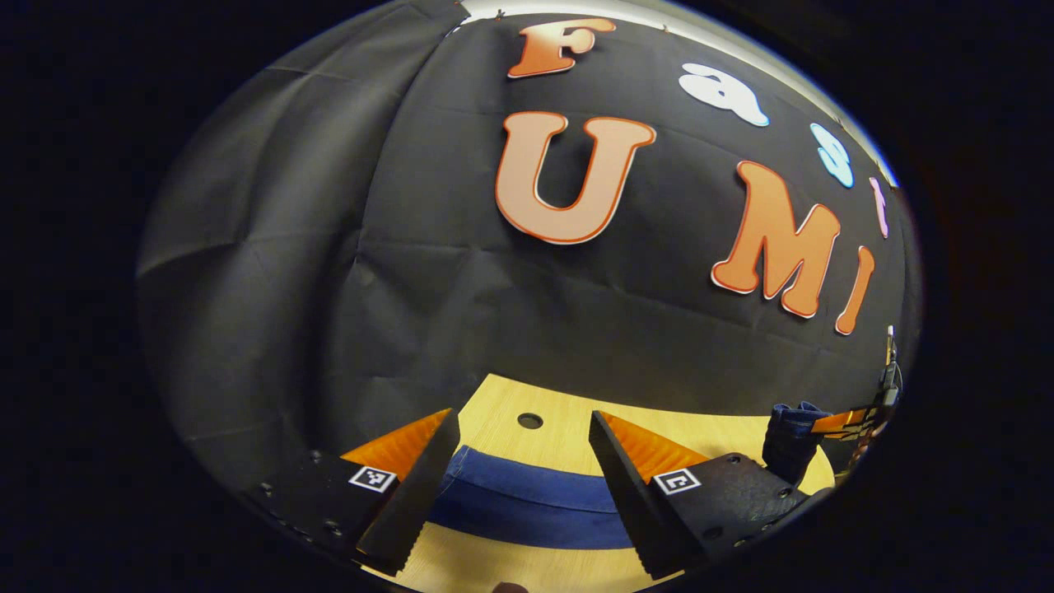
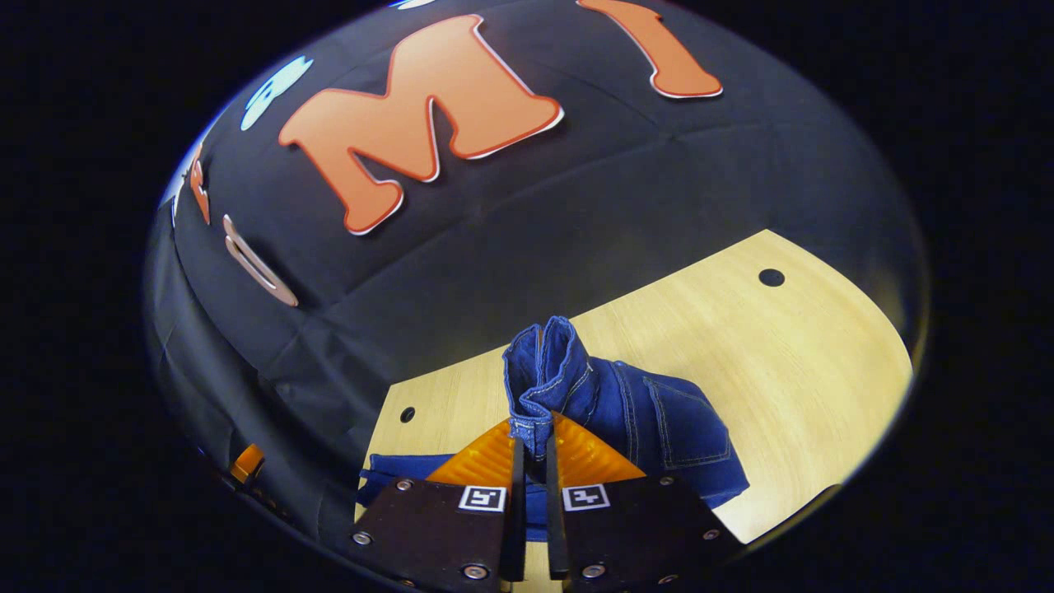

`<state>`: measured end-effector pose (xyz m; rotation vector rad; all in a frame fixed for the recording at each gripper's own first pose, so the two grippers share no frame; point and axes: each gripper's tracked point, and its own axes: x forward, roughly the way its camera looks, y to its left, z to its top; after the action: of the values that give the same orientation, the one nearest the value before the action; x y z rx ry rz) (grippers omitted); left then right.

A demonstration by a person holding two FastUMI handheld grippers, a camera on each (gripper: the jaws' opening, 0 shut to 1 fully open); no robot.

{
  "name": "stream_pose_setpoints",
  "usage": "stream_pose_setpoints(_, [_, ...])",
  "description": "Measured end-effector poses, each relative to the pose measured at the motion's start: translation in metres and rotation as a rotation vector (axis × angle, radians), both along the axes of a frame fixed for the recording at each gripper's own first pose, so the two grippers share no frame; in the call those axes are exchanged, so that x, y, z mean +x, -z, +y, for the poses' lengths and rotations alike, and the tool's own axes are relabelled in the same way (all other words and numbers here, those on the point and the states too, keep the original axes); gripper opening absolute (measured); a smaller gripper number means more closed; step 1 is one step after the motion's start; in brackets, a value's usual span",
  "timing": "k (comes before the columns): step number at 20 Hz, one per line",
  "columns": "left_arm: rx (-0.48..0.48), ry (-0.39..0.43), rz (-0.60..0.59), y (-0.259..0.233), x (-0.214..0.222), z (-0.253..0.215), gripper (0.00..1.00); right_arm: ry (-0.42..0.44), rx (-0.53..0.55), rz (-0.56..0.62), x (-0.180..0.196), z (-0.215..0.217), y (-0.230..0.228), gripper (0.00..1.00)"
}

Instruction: Grasp the waist and the cuffs of the jeans and fold them to make the two legs overlap; first hold the waist and fold one-third of the jeans toward the cuffs, then hold the cuffs and fold the remaining one-third in the same direction to finish folding.

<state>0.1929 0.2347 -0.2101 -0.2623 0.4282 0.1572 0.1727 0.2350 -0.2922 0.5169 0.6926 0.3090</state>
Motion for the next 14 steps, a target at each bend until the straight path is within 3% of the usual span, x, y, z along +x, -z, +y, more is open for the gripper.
stream_pose_setpoints(6, [-0.055, -0.033, 0.104, 0.043, -0.005, 0.033, 0.98, -0.083, -0.066, 0.075, -0.024, 0.047, 0.022, 0.11])
stream_pose_setpoints(8, [-0.081, -0.033, 0.138, 0.058, -0.005, 0.041, 0.98, -0.1, -0.018, 0.069, -0.031, 0.065, 0.013, 0.23])
stream_pose_setpoints(9, [-0.096, -0.036, 0.154, 0.066, -0.006, 0.045, 0.97, -0.095, -0.019, 0.053, -0.03, 0.071, 0.008, 0.46])
stream_pose_setpoints(12, [-0.153, -0.037, 0.217, 0.092, -0.005, 0.052, 0.98, -0.083, -0.053, 0.018, -0.027, 0.075, 0.0, 0.64])
stream_pose_setpoints(14, [-0.208, -0.037, 0.269, 0.115, -0.004, 0.051, 0.98, -0.063, -0.061, 0.011, -0.025, 0.073, -0.004, 0.67])
